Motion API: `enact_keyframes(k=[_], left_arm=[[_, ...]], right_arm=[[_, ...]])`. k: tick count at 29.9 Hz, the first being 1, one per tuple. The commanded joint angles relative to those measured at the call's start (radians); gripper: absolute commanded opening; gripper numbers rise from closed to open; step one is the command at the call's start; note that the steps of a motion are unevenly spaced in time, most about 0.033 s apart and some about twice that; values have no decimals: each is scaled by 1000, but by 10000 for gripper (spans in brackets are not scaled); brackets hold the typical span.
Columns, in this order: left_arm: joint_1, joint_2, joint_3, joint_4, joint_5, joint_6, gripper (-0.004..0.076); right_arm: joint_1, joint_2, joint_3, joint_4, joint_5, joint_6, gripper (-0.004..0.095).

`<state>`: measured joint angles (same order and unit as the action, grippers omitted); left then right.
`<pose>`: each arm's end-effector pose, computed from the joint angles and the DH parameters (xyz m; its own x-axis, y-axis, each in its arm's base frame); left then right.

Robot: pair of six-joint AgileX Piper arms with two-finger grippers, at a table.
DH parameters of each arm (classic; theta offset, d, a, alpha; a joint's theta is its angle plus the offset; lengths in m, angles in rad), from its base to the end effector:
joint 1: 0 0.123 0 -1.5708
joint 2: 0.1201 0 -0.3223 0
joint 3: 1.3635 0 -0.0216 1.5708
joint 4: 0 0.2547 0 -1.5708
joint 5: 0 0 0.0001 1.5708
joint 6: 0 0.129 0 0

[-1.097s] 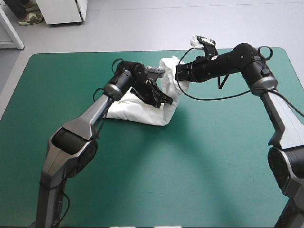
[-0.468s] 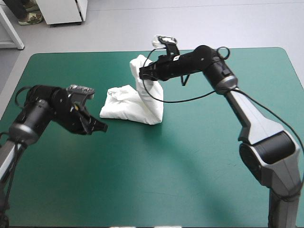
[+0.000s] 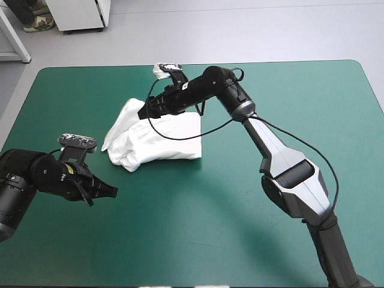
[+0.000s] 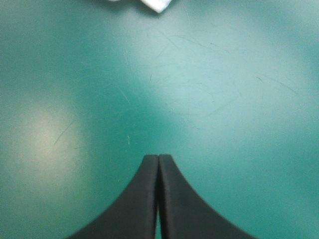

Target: Fold the cloth

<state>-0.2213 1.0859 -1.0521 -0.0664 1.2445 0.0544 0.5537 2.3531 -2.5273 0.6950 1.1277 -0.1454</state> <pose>0.1796 -0.0487 0.3397 -0.8974 0.2357 -0.3730 0.2717 0.9613 -0.0461 0.4455 0.3632 0.3372 -0.7268 -0.2608 -0.6354 -0.6569 0.5341 0.5322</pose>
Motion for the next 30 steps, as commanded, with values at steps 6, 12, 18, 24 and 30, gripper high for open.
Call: enact_keyframes(k=[6, 12, 18, 24, 30], left_arm=[[0, -27, -19, 3, 9, -15, -9], [0, -27, -19, 5, -9, -8, -9], [0, -27, -19, 0, 10, -6, -9], [0, -27, -19, 3, 37, 5, -9], [0, -27, -19, 1, 41, 5, -9]], right_arm=[[-90, -137, -13, -236, 92, 180, 617], [-90, -286, 352, -474, 87, 199, 579], [-90, -284, 529, -341, -42, 163, 579], [-88, -209, 531, -115, -161, 77, 579], [-88, -152, 527, -60, -192, 69, 501]])
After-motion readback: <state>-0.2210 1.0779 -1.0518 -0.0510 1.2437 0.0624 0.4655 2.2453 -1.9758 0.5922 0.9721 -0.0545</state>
